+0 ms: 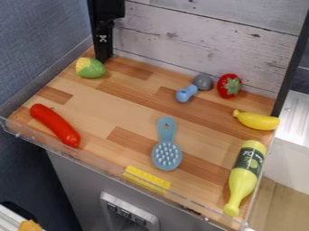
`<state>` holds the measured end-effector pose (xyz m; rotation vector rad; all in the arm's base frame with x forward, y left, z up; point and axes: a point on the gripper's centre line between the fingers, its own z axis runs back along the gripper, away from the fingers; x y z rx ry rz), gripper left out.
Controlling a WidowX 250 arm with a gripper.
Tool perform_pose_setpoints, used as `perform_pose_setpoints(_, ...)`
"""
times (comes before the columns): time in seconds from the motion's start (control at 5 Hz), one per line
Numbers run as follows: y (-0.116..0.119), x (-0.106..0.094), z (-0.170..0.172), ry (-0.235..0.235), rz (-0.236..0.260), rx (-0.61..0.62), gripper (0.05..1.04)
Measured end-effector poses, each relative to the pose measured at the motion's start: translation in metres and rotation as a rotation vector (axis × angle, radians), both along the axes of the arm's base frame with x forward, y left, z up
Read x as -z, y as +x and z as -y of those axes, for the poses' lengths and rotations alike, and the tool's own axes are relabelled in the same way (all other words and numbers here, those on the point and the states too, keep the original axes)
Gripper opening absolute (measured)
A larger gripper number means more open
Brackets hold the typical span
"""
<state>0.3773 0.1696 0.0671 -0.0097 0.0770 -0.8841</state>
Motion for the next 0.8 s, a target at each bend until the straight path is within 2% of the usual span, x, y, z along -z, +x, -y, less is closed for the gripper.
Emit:
perform_pose_setpoints(0.2, -0.002, 0.014, -0.002, -0.005, -0.002, -0.101, 0.998)
perform_pose_setpoints(0.4, 0.000, 0.030, -0.002, -0.006, 0.003, -0.132, 0.998)
perform_pose_setpoints(0.8, 0.006, 0.055, -0.005, -0.009, 0.019, -0.057, 0.997)
